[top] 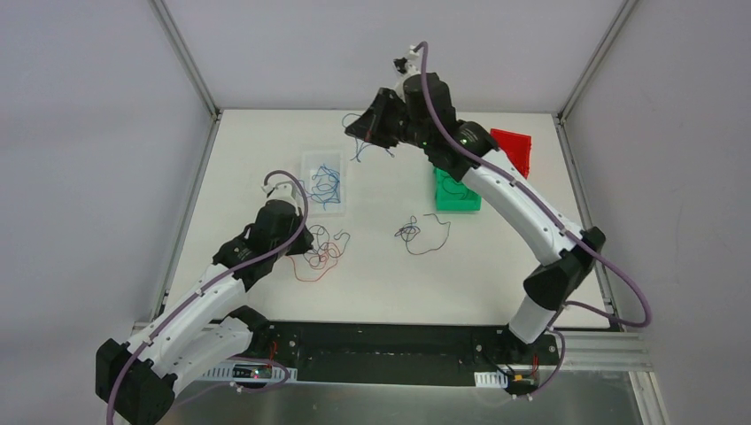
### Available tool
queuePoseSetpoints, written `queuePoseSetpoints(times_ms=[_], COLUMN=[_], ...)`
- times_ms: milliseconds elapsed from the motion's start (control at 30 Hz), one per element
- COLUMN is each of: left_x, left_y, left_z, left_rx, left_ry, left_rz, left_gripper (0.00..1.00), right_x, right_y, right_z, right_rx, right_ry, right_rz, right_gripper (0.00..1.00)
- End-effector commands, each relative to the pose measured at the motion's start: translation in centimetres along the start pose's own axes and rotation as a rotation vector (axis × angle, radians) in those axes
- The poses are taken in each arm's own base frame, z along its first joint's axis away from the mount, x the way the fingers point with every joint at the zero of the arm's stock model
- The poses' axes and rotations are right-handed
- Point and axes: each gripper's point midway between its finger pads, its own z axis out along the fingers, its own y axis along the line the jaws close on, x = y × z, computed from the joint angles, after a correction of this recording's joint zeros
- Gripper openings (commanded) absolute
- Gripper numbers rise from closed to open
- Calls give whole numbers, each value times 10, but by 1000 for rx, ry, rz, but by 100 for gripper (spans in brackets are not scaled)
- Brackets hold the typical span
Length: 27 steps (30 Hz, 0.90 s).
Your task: Untangle the cables
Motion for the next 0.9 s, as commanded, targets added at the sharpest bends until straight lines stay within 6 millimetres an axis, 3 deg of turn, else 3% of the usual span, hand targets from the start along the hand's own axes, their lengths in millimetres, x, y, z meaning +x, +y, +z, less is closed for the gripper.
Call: queuePoseSetpoints(times_ms=[0,133,433,633,867], left_x=[-4,-8,-10,-10,-13], left_y=[11,13,15,20,21], left_z=[-5,-9,-12,-14,-14], left_rx=[-44,-51,-57,-75,-86], left_ry=[-39,-56,-64,-72,-80], left_rz=[-20,-5,8,20,22], left_gripper=[0,0,0,0,0], right_x=[-12,-1,26,54,99], right_y=[36,30,14,-19,-66], right_z=[34,78,144,184,206], right_rx=[-110,-99,-121,-69,24], right_ry=[-22,18,55,87,164], right_rz=[5,12,67,68,63], right_gripper=[0,0,0,0,0])
